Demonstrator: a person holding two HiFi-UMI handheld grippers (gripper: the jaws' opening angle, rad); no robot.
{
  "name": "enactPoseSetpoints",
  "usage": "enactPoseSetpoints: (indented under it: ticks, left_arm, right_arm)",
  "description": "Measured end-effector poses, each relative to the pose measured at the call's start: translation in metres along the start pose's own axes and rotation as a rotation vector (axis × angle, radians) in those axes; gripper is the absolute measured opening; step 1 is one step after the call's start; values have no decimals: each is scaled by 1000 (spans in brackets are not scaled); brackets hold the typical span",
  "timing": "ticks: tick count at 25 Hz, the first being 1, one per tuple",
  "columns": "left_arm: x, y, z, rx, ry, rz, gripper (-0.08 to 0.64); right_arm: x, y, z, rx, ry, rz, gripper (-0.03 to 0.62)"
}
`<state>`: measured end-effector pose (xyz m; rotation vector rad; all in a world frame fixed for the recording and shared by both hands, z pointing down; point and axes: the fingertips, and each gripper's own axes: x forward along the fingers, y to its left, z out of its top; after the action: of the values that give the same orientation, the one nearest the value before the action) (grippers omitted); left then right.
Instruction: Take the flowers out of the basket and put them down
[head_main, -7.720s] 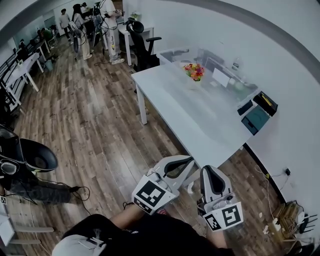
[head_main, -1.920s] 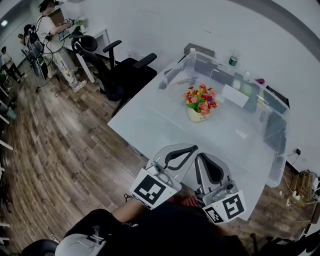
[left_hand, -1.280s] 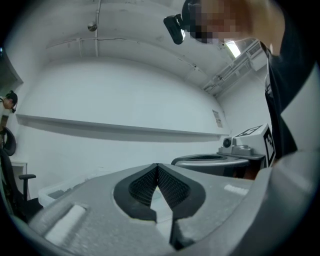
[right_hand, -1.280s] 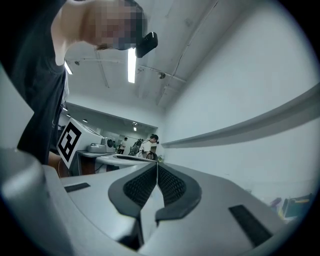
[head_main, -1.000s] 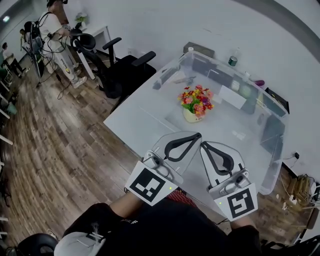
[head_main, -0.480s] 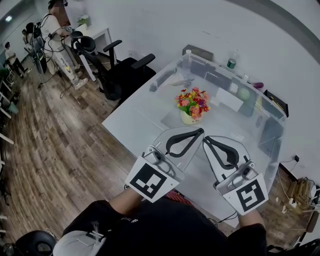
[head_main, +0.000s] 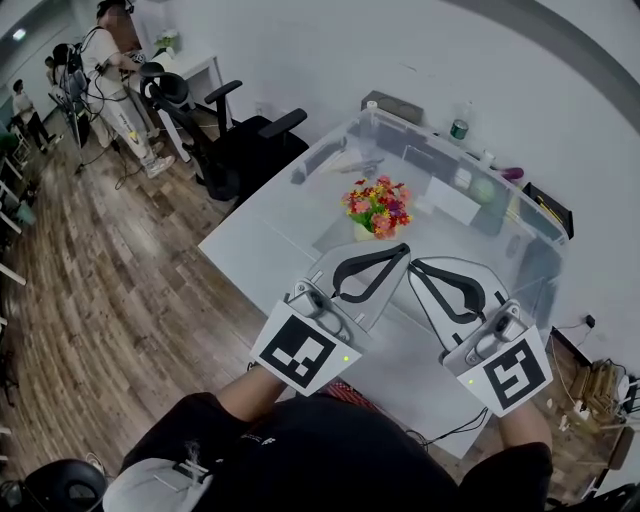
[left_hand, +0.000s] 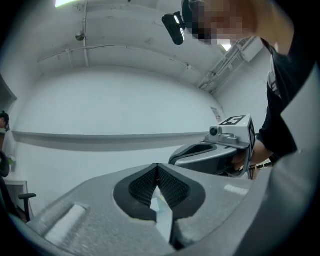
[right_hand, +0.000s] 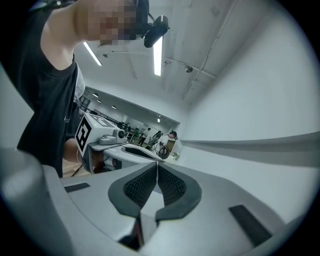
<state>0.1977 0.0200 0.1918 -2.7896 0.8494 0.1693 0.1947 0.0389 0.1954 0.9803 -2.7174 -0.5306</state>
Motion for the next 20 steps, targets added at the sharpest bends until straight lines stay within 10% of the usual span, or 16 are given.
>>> enactPoseSetpoints:
  ticks: [20]
  left_arm:
    - [24, 16, 1, 72, 26, 19, 2]
  right_arm:
    - [-4, -71, 13, -31, -51, 34, 14]
